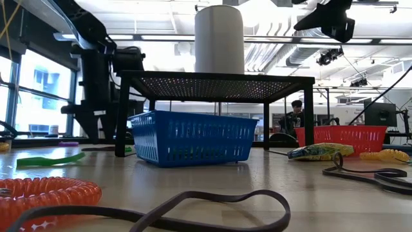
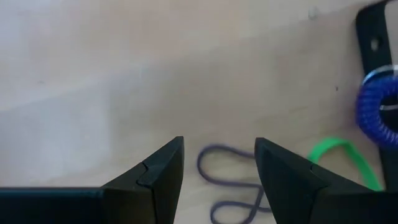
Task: Pick & Place Office Desk Supplies
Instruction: Put the violet rubber band into the blue bin
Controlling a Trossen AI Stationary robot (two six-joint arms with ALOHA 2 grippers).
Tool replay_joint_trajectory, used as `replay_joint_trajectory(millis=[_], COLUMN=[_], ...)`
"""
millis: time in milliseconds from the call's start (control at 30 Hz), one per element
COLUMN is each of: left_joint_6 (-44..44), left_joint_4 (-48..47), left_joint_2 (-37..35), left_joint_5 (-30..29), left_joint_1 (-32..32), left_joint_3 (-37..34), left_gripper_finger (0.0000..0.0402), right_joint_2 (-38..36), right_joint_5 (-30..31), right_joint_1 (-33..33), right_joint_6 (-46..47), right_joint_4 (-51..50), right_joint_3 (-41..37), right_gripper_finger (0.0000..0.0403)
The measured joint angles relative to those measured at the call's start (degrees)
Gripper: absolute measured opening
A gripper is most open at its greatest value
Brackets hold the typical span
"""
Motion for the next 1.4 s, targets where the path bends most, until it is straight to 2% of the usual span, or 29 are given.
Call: replay_joint_trajectory(millis=[200,500,733,1100,1233,1400], left_joint_6=[0.0,-0.36,-0.54,-0.23,-0.36,-0.36], left_joint_4=[0.24,-0.53,-2.28,1.38,1.4,0.84], left_joint_2=[0.0,0.0,0.0,-0.17,-0.11,-0.07], left_joint_5=[0.33,4.28,4.09,3.5,3.35,3.19], left_joint_1=[1.0,0.91,0.59,0.87,0.87,0.89], left_joint_3=[0.0,0.0,-1.15,-3.19,-3.27,-3.32], left_gripper_finger=[0.018,0.0155,0.0154,0.015,0.0126,0.0068], right_joint_2=[-0.02,-0.02,-0.02,-0.03,-0.04,-0.04], right_joint_5=[-0.06,-0.36,-0.39,-0.39,-0.39,-0.39], right_joint_1=[0.0,0.0,0.0,0.0,0.0,0.0], right_joint_6=[0.0,-0.37,-1.42,-1.97,-1.97,-1.97], right_joint_4=[0.0,0.02,-0.02,-0.07,-0.07,-0.06], right_joint_3=[0.0,0.0,0.0,0.0,0.0,0.0], right_gripper_finger=[0.019,0.019,0.019,0.019,0.019,0.019])
